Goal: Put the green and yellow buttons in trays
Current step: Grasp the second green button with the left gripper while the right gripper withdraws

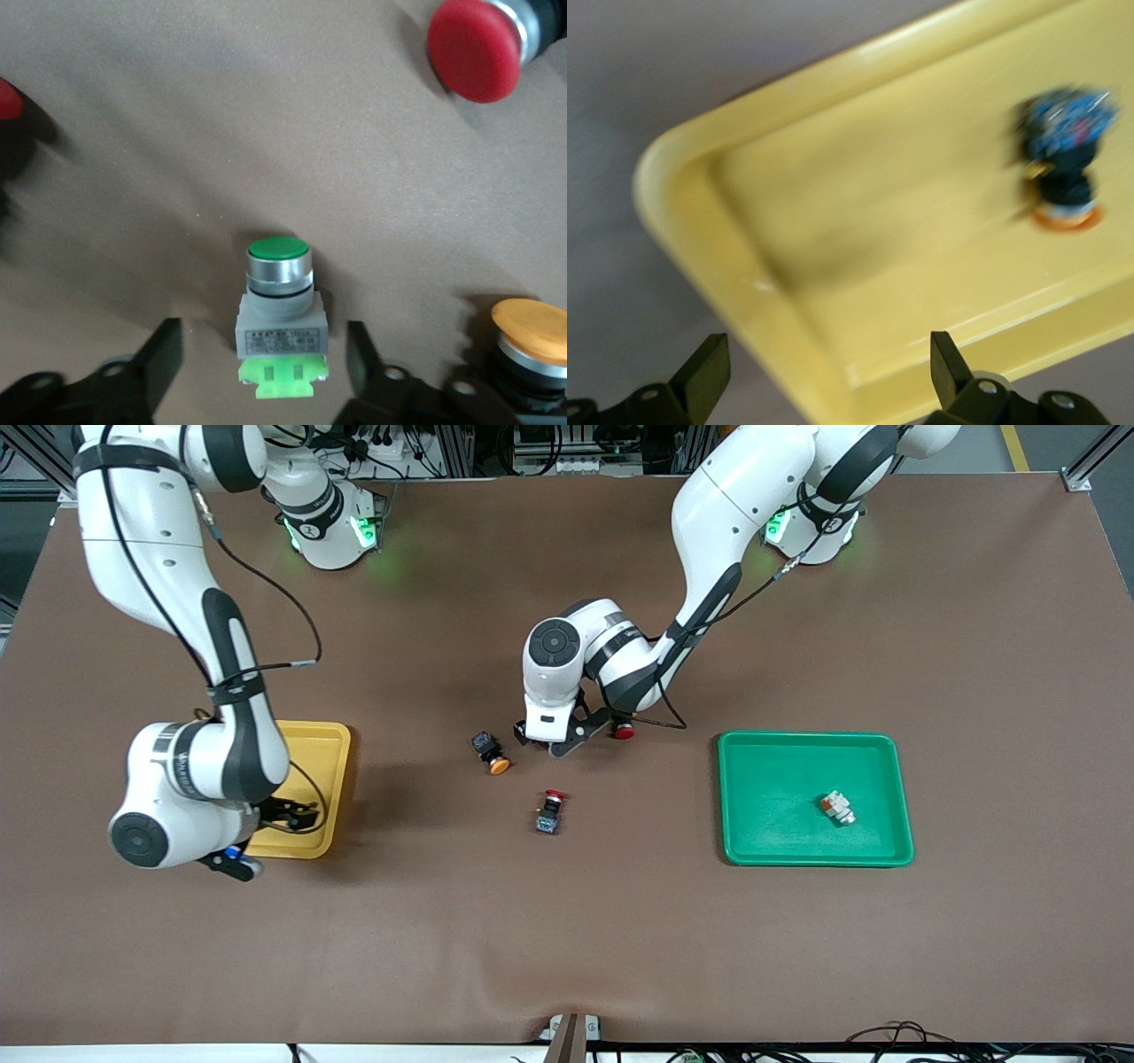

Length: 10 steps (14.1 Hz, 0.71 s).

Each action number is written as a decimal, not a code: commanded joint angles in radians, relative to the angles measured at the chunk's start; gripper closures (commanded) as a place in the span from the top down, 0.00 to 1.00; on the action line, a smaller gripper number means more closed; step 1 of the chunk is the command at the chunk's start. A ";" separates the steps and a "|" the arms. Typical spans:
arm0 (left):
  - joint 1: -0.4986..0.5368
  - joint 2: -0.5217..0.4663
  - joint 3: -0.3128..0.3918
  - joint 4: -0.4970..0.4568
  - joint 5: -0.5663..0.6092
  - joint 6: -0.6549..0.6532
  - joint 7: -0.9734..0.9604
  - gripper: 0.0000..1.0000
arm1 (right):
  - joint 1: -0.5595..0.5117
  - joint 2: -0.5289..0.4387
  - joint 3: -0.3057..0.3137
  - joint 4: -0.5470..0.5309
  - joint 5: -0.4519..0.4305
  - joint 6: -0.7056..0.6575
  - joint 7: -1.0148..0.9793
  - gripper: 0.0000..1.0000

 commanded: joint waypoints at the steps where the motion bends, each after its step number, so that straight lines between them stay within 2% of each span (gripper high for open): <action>1: -0.007 0.014 0.005 0.023 0.014 0.006 -0.023 0.39 | 0.043 -0.022 -0.003 -0.011 0.059 -0.017 0.087 1.00; 3: -0.001 0.009 0.005 0.023 0.024 0.006 0.002 0.00 | 0.080 -0.033 -0.001 -0.012 0.061 -0.016 0.104 1.00; 6: 0.022 -0.023 0.005 0.016 0.027 -0.014 0.023 0.00 | 0.176 -0.035 -0.004 -0.011 0.065 -0.002 0.106 1.00; 9: 0.050 -0.110 0.005 0.019 0.027 -0.145 0.129 0.00 | 0.195 -0.032 0.002 -0.012 0.067 0.032 0.094 1.00; 10: 0.080 -0.153 0.005 0.019 0.028 -0.195 0.187 0.00 | 0.198 -0.033 0.028 -0.012 0.065 0.035 0.088 1.00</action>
